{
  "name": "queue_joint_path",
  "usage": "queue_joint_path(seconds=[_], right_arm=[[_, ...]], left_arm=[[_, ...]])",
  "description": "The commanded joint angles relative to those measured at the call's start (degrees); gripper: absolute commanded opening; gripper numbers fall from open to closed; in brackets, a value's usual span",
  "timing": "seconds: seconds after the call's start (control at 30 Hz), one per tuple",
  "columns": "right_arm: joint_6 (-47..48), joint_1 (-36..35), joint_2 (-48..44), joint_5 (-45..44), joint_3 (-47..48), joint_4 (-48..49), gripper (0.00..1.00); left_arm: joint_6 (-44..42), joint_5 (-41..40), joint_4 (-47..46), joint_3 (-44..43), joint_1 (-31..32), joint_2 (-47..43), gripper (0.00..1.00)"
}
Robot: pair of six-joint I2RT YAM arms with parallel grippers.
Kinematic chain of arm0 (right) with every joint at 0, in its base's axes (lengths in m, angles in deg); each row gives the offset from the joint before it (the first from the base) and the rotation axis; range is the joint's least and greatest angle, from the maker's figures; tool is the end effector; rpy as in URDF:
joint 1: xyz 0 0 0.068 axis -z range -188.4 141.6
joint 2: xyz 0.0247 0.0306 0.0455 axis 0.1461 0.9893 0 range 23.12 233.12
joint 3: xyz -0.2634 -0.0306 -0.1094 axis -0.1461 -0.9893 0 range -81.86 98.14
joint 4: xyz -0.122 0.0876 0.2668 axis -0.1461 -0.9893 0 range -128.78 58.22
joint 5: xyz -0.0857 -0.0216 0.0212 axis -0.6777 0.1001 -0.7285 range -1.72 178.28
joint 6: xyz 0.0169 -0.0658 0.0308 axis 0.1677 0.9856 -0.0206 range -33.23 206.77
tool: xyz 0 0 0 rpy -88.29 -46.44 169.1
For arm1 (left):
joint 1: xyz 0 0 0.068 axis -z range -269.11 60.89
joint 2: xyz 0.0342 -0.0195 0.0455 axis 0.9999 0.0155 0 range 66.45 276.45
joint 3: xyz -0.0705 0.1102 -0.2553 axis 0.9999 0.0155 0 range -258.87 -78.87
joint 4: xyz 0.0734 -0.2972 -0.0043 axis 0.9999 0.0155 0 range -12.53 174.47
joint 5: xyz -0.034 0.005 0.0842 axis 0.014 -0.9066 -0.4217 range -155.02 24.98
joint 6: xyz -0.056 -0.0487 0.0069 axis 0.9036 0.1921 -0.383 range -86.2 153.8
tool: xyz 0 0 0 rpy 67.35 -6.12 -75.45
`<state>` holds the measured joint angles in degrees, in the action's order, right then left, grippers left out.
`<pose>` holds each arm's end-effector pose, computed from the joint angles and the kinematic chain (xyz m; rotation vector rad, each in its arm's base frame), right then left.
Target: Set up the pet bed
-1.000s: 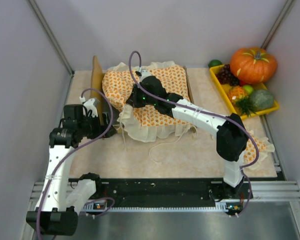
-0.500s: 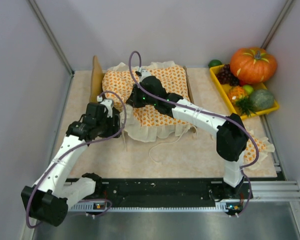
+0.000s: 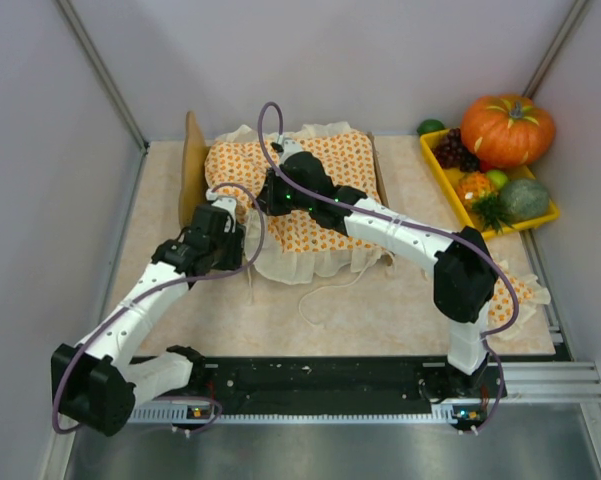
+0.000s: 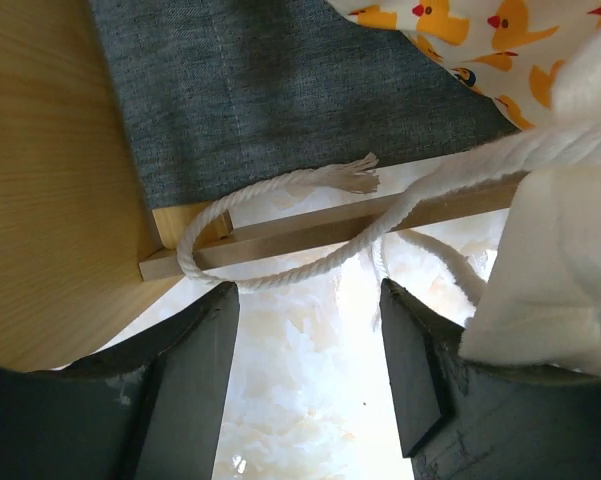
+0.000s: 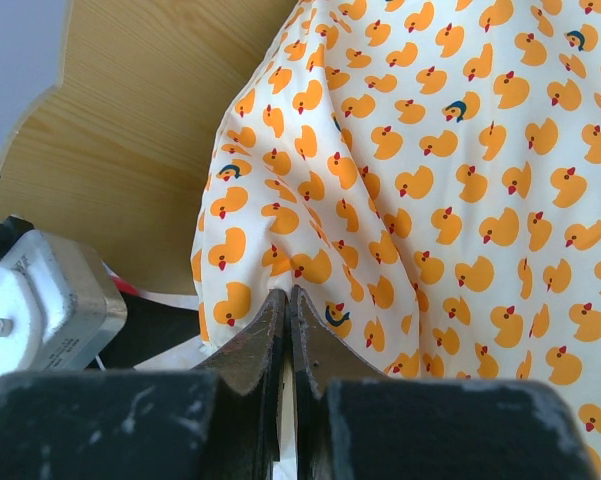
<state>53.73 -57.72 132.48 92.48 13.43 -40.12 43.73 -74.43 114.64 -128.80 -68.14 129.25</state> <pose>0.3461 0.4099 0.3114 -0.3488 2.0741 0.9848 0.2635 -0.0901 0.2505 0.1610 2.4232 -0.0427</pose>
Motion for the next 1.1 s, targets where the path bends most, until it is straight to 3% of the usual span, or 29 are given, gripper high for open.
queue_joint_path(seconds=[0.0, 0.23, 0.63, 0.9, 1.07], right_arm=[[0.78, 0.45, -0.03, 0.19, 1.92, 0.96, 0.00], [0.17, 0.45, 0.33, 0.98, 2.27, 1.13, 0.00], [0.43, 0.45, -0.82, 0.54, 1.22, 1.13, 0.00], [0.08, 0.54, -0.99, 0.63, 0.87, 1.13, 0.00], [0.08, 0.54, -1.17, 0.71, 0.52, 1.13, 0.00]], left_arm=[[-2.72, -2.45, -4.03, -0.78, 1.44, 1.26, 0.63], [-2.90, -5.00, -3.24, -1.31, 3.28, 3.46, 0.62], [-1.06, -9.04, -1.66, -3.24, 5.13, 8.21, 0.48], [-1.49, -14.05, -3.42, -4.91, 6.36, 10.14, 0.32], [-1.23, -15.11, -3.50, -6.14, 6.80, 11.03, 0.16]])
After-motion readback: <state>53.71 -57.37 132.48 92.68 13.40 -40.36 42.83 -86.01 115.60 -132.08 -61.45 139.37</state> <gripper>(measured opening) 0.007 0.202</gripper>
